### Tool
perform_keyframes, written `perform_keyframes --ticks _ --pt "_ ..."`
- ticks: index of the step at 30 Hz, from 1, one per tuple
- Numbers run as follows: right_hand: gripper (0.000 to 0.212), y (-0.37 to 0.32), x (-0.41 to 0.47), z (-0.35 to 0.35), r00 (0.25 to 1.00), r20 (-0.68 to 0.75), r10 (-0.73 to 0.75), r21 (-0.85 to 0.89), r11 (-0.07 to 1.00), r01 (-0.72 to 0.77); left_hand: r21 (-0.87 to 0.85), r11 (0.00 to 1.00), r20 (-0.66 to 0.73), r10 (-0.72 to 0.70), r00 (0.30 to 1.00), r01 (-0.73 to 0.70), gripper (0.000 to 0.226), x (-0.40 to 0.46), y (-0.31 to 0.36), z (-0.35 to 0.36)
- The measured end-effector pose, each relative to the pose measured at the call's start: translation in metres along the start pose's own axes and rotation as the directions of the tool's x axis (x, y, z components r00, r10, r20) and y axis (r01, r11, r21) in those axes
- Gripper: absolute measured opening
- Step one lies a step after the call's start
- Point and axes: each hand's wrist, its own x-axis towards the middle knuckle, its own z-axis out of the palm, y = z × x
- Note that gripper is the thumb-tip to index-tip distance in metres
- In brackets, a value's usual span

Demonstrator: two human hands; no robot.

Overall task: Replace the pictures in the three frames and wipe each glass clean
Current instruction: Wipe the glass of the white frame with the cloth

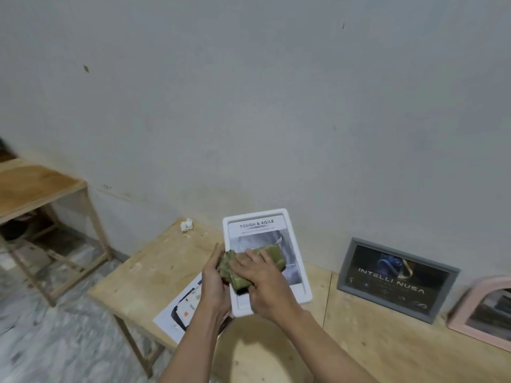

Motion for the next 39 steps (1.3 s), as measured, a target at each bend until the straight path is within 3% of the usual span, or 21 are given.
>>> perform_keyframes --ticks 4,6,7,9,10,11,13,14,15,17,20,22,25,28,34,36,39 --pt "0.064 -0.007 -0.02 -0.004 0.992 0.114 -0.057 0.01 0.998 0.056 0.109 0.994 -0.004 0.017 1.0 -0.017 0.032 0.001 0.003 -0.009" --pt "0.052 0.0 -0.033 -0.011 0.959 0.256 -0.119 0.033 0.993 0.114 0.156 0.987 0.021 0.026 0.999 -0.029 0.03 0.004 0.006 -0.012" --pt "0.052 0.004 -0.038 -0.017 0.936 0.335 -0.111 0.069 0.993 0.093 0.167 0.986 0.032 0.021 0.999 -0.026 0.03 0.004 0.01 -0.012" --pt "0.057 0.005 -0.037 -0.033 0.907 0.42 0.018 0.277 0.95 -0.147 0.185 0.982 0.035 0.02 0.999 -0.026 0.03 0.004 0.013 -0.013" --pt "0.056 0.002 -0.03 -0.042 0.92 0.378 0.109 0.405 0.873 -0.27 0.19 0.982 0.036 0.016 0.999 -0.022 0.03 0.003 0.013 -0.011" --pt "0.056 0.0 -0.019 -0.052 0.946 0.242 0.215 0.459 0.834 -0.306 0.183 0.983 0.044 0.006 0.999 -0.014 0.031 0.002 0.011 -0.01" --pt "0.059 -0.002 0.011 -0.063 0.947 -0.13 0.294 0.319 0.917 -0.24 0.145 0.989 0.076 -0.028 0.997 0.017 0.033 -0.002 0.004 -0.006" --pt "0.063 -0.003 0.026 -0.065 0.939 -0.232 0.252 0.227 0.953 -0.2 0.119 0.992 0.077 -0.04 0.996 0.031 0.033 -0.004 0.001 -0.001" --pt "0.067 -0.003 0.038 -0.063 0.953 -0.244 0.181 0.121 0.98 -0.155 0.086 0.995 0.075 -0.06 0.995 0.054 0.034 -0.005 0.0 0.004" --pt "0.069 -0.009 0.053 -0.049 0.989 -0.127 0.072 -0.057 0.995 -0.08 0.001 0.993 0.087 -0.115 0.99 0.116 0.041 -0.003 0.004 0.012" --pt "0.07 -0.019 0.046 -0.022 0.997 -0.083 0.001 -0.065 0.998 -0.006 -0.076 0.994 0.039 -0.078 0.996 0.081 0.06 0.007 0.019 0.01" --pt "0.07 -0.023 0.033 -0.007 0.997 -0.044 -0.059 -0.084 0.995 0.055 -0.029 0.993 0.039 -0.11 0.993 0.111 0.066 0.01 0.032 0.001" --pt "0.065 -0.025 0.011 0.008 0.991 0.074 -0.108 -0.078 0.991 0.113 0.089 0.981 0.053 -0.18 0.982 0.175 0.048 0.013 0.041 -0.013" --pt "0.065 -0.024 -0.007 0.01 0.978 0.172 -0.118 -0.034 0.992 0.125 0.148 0.98 -0.003 -0.136 0.991 0.135 0.032 0.02 0.037 -0.021" --pt "0.061 -0.008 -0.025 -0.013 0.925 0.337 -0.174 -0.021 0.981 0.192 0.256 0.962 -0.073 -0.076 0.994 0.092 0.026 0.027 0.023 -0.017" --pt "0.062 -0.01 -0.03 -0.026 0.895 0.42 -0.152 0.071 0.988 0.134 0.365 0.93 -0.086 -0.01 0.996 0.041 0.027 0.028 0.027 -0.017" --pt "0.053 -0.023 -0.018 -0.05 0.935 0.348 0.068 0.412 0.885 -0.217 0.554 0.832 -0.084 0.108 0.991 -0.044 0.025 0.027 0.03 -0.008"
